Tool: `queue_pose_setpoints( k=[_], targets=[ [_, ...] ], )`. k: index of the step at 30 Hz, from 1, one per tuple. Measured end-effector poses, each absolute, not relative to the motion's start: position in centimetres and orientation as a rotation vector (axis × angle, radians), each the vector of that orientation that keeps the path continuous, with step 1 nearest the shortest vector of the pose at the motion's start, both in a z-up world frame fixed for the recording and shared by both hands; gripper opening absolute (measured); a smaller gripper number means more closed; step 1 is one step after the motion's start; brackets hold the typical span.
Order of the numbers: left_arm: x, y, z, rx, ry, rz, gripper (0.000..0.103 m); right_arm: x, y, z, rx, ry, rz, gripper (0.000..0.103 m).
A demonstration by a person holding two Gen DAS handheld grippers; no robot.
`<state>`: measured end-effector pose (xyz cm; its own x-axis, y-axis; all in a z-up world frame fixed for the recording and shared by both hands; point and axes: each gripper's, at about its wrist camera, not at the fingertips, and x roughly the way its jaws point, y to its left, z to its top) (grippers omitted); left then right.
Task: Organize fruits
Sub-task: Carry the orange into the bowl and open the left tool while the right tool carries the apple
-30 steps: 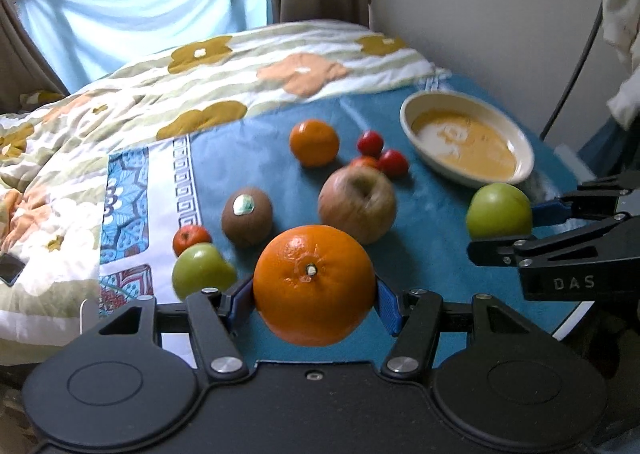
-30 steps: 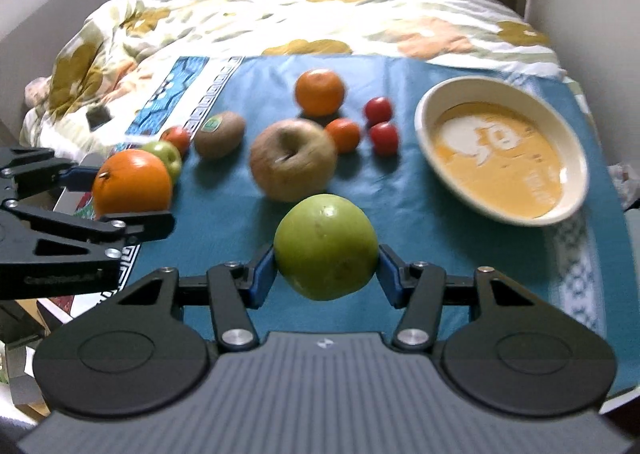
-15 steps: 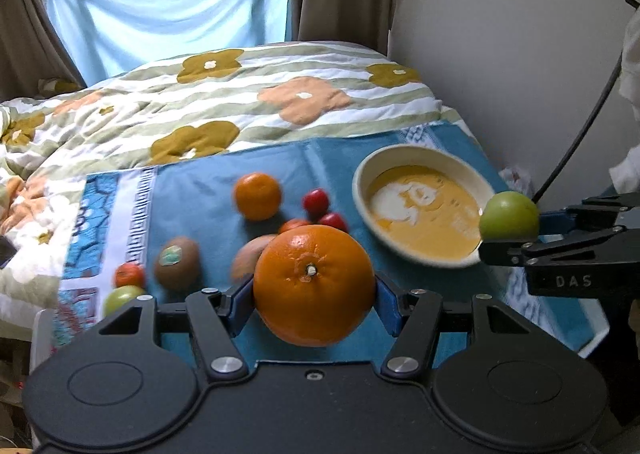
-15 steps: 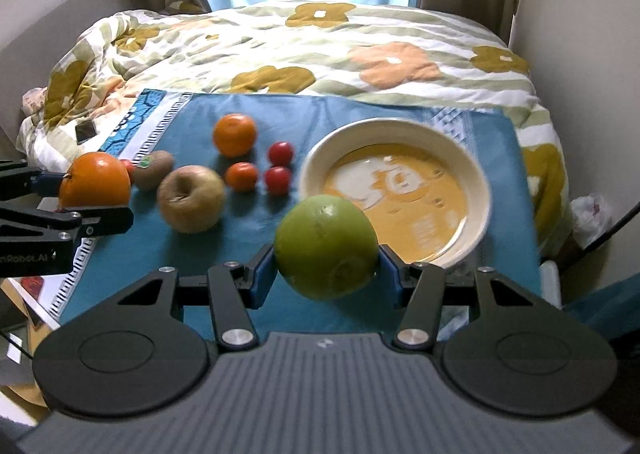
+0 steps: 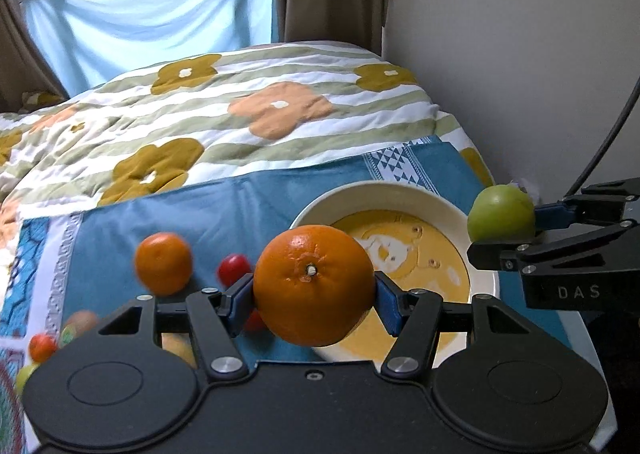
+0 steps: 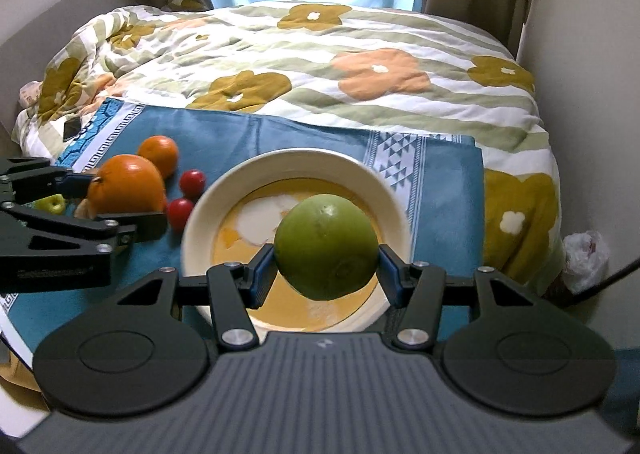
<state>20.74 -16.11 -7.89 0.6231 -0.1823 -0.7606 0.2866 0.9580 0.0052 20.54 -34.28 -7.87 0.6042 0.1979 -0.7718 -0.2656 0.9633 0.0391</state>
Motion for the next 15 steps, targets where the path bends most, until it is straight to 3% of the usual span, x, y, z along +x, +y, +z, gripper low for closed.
queue_pose_setpoints(
  k=[15],
  targets=[
    [27.8,-22.4,-14.1,0.314,0.902,-0.304,0.065,26.1,-37.8,-10.8,-0.048,0.924,0.239,0.069]
  ],
)
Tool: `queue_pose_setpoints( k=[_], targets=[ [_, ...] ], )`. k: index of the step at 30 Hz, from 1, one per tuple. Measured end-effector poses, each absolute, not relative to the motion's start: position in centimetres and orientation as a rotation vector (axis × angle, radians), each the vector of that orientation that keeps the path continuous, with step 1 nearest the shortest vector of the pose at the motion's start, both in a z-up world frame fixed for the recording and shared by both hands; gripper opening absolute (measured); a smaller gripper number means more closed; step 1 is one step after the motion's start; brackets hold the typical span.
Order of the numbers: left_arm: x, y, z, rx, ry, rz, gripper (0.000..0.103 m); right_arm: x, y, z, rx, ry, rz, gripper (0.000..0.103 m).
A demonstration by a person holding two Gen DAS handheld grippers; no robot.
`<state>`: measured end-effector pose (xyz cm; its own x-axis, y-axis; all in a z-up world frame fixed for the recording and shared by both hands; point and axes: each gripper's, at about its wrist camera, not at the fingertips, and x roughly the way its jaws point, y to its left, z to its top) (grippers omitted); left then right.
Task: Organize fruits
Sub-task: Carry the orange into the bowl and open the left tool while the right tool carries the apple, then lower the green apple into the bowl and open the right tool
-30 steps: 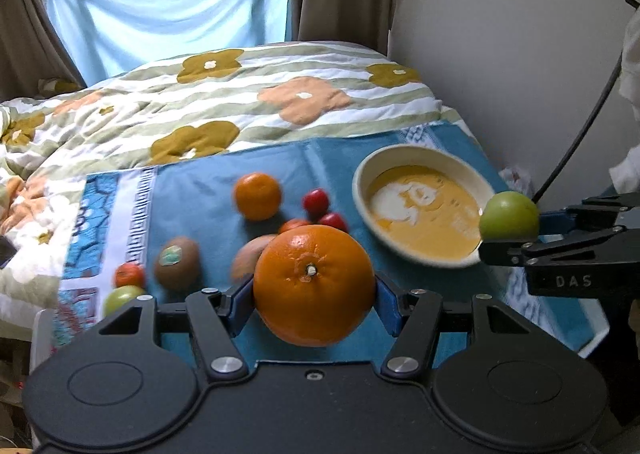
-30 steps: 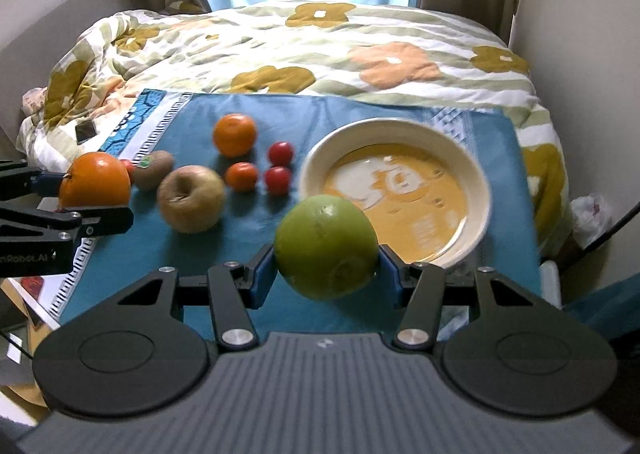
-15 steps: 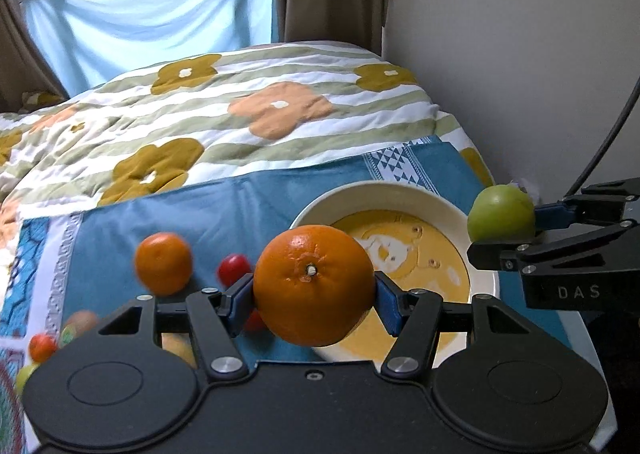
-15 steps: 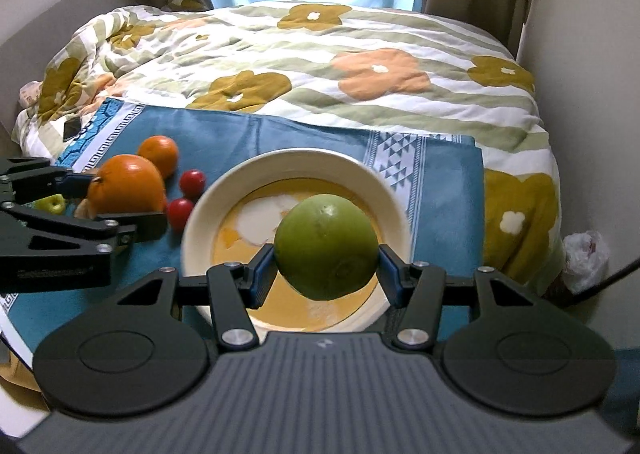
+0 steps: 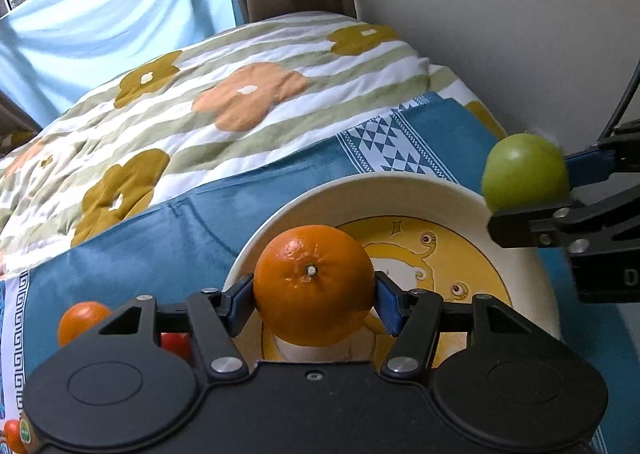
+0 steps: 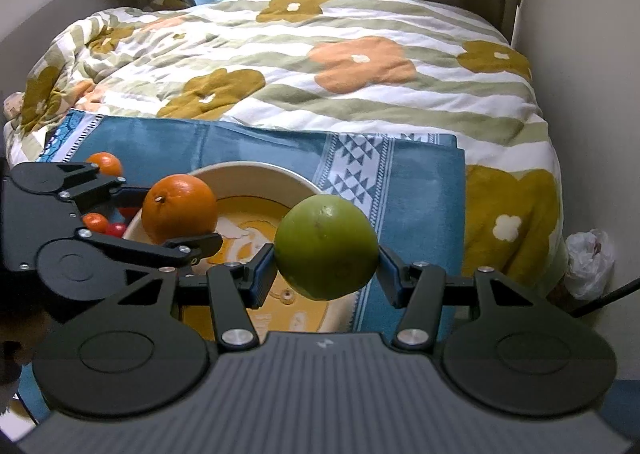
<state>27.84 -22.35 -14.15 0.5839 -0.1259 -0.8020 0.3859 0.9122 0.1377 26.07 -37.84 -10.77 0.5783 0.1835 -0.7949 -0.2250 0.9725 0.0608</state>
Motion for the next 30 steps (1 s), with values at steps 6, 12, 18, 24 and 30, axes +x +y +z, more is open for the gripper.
queue_pose_setpoints(
  k=[6,12,18,24,30],
  targets=[
    [28.7,-23.2,-15.0,0.327,0.900,-0.309,0.068,26.3,-38.8,-11.1,-0.022,0.931,0.211,0.069],
    [27.8,-23.0,-13.0,0.327,0.831,-0.315,0.092,26.3,-39.5,-10.8,-0.005,0.924,0.196,0.069],
    [27.2,-21.8,-11.9,0.297,0.849,-0.285,0.092,26.2,-39.3,-10.3,-0.013,0.912,0.203,0.069],
    [26.2,-19.8,-10.9,0.204,0.896,-0.256,0.093,26.1,-38.3,-10.0,-0.055,0.903,0.257,0.069],
    [24.5,-18.5,-10.2,0.225,0.888,-0.227,0.094,26.7,-35.9,-11.0,-0.164,0.926,0.346,0.069]
  ],
)
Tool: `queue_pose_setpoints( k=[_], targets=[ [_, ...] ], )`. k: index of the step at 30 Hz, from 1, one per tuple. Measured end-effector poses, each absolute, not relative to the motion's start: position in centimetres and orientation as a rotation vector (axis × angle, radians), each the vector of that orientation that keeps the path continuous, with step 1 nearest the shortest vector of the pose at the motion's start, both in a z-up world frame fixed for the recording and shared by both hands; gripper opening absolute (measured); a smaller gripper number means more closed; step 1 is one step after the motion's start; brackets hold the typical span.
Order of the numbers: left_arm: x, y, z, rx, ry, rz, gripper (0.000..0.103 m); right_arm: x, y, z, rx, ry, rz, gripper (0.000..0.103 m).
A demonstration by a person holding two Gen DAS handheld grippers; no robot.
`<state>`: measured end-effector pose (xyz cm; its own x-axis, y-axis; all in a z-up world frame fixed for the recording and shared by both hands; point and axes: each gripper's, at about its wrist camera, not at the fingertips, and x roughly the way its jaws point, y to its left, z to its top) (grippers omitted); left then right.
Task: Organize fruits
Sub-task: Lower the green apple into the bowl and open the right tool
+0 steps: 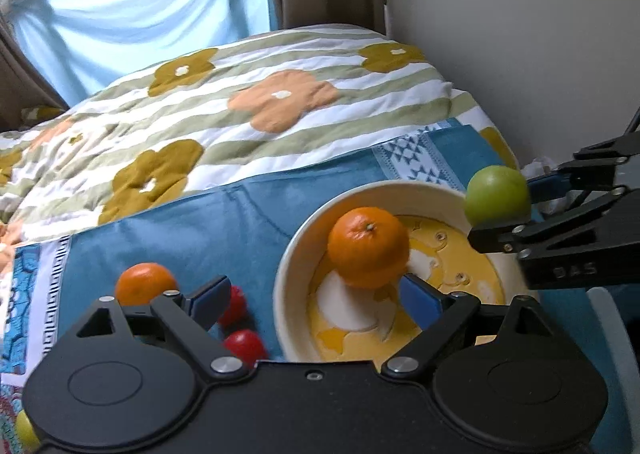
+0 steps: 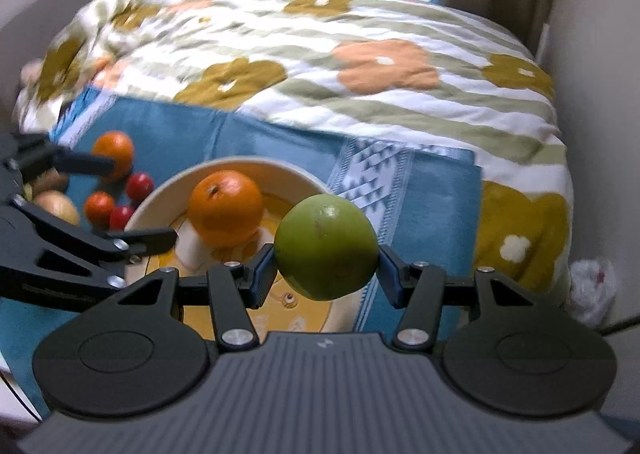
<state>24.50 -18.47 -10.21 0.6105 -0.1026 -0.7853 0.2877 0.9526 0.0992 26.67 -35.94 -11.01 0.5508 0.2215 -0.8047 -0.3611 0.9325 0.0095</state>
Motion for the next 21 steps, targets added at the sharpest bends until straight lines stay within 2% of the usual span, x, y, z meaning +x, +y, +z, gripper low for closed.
queue_pose_setpoints(
  k=[14,16,18,21],
  targets=[
    [22.5,-16.5,-10.6,0.178,0.897,-0.189,0.094,27.3,-32.8,-14.6,-0.262,0.928,0.377,0.069],
    [22.1,-16.4,-10.7,0.172,0.901,-0.187,0.094,26.8,-32.7,-14.4,-0.283,0.892,0.358,0.078],
    [21.7,-16.3,-10.7,0.173,0.900,-0.177,0.094,26.3,-32.7,-14.1,-0.300,0.855,0.341,0.103],
    [21.1,-16.1,-10.6,0.168,0.891,-0.157,0.094,25.7,-33.1,-13.7,-0.298,0.832,0.331,0.103]
  ],
)
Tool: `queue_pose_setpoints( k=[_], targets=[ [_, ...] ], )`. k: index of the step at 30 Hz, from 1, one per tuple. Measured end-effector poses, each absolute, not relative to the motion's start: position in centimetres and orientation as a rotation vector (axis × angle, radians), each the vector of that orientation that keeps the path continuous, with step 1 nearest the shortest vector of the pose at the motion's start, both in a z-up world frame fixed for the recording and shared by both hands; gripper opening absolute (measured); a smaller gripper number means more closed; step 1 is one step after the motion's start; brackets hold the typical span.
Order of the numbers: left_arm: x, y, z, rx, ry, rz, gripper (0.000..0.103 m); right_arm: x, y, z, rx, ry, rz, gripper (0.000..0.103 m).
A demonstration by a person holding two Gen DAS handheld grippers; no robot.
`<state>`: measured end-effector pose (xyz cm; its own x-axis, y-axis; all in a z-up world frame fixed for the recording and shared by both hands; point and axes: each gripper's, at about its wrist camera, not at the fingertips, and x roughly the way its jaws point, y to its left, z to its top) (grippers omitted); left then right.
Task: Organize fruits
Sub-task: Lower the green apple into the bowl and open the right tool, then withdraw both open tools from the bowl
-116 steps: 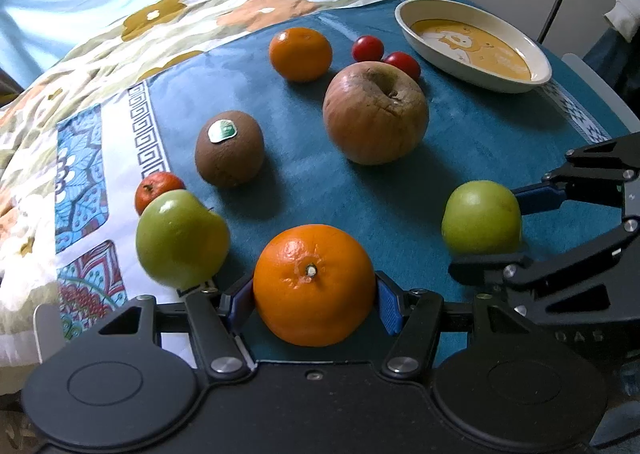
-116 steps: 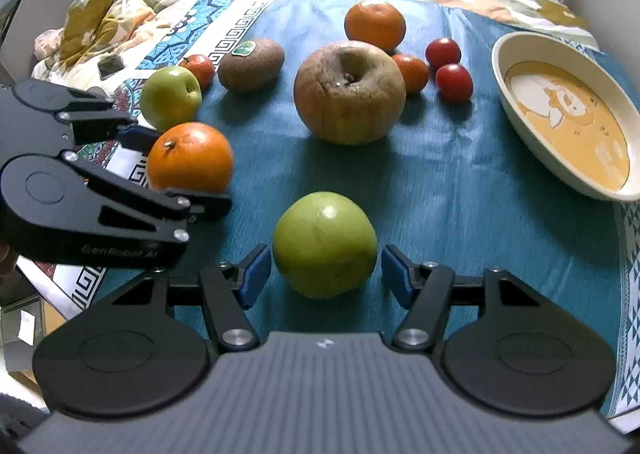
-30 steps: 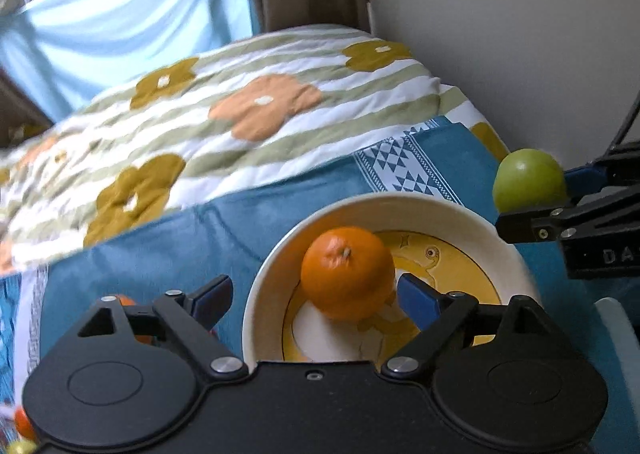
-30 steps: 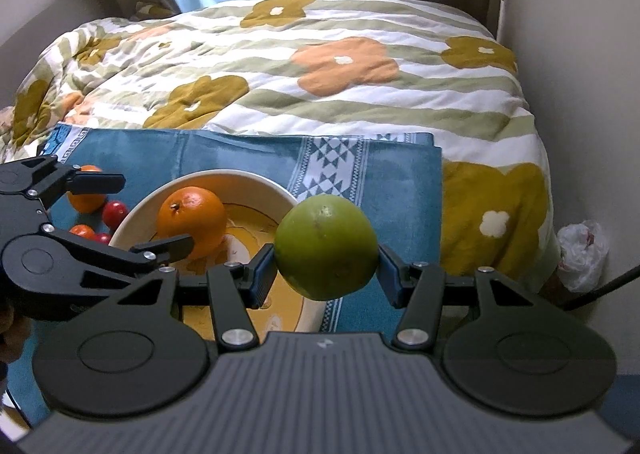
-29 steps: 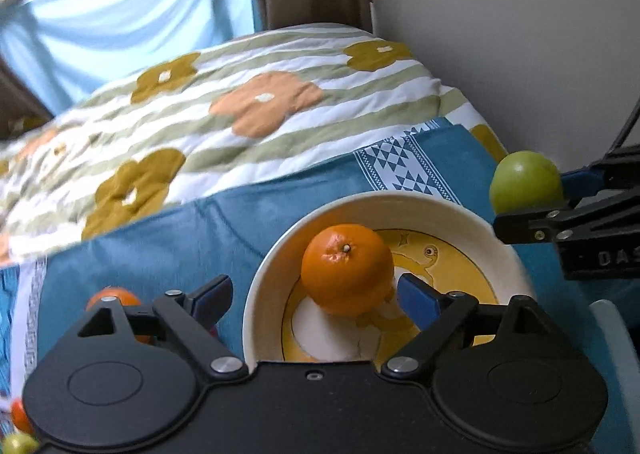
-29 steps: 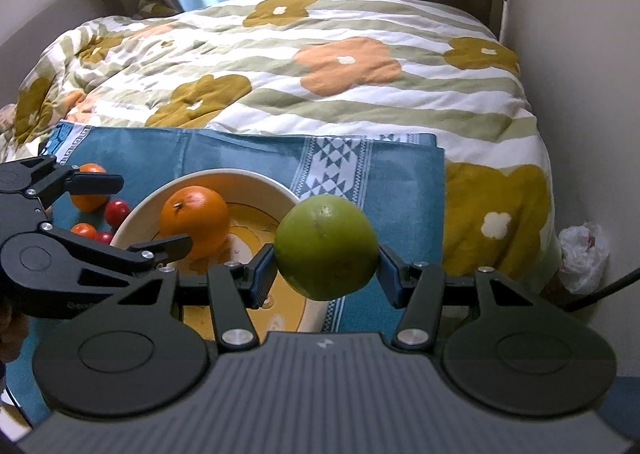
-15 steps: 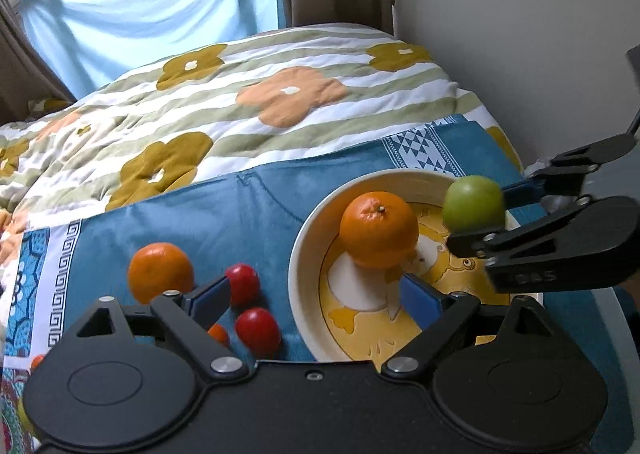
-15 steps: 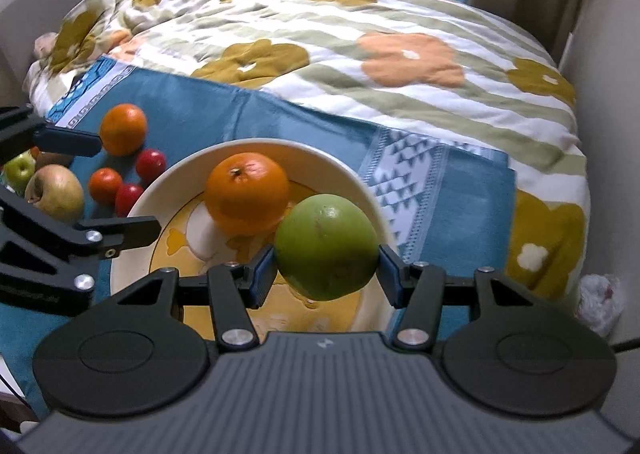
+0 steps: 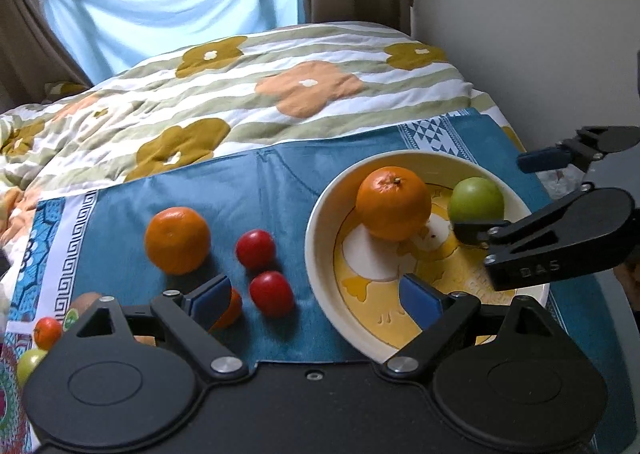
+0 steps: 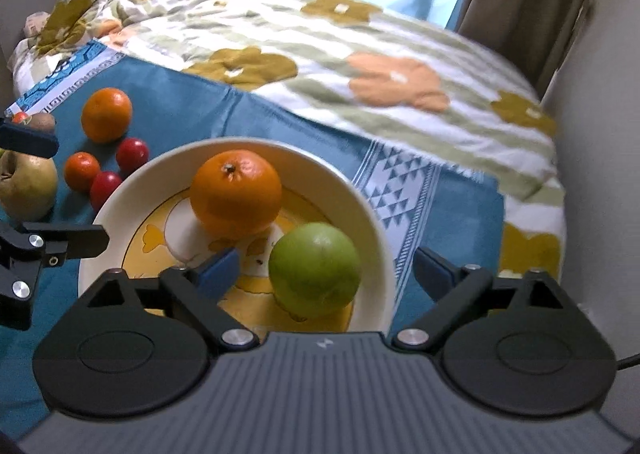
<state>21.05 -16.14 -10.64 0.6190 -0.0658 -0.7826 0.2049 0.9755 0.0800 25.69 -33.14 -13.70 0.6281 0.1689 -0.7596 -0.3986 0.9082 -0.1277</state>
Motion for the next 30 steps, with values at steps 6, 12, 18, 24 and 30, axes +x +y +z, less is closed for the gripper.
queue_pose_setpoints(
  k=[6,12,18,24,30],
  targets=[
    [19.9,-15.7,-10.4,0.143,0.878,-0.147,0.094,25.1,-34.1,-13.4,-0.237,0.843,0.311,0.103],
    [18.5,-15.5,-9.1,0.132,0.851,-0.127,0.094,23.9,-34.5,-12.4,-0.226,0.828,0.305,0.103],
    [16.2,-15.0,-7.3,0.122,0.806,-0.105,0.094,22.0,-34.5,-10.8,-0.212,0.816,0.321,0.103],
    [13.4,-13.2,-4.9,0.115,0.752,-0.030,0.093,20.0,-34.0,-8.5,-0.179,0.801,0.342,0.103],
    [10.8,-9.9,-3.2,0.109,0.714,0.025,0.093,17.9,-32.4,-6.4,-0.142,0.786,0.341,0.103]
  ],
)
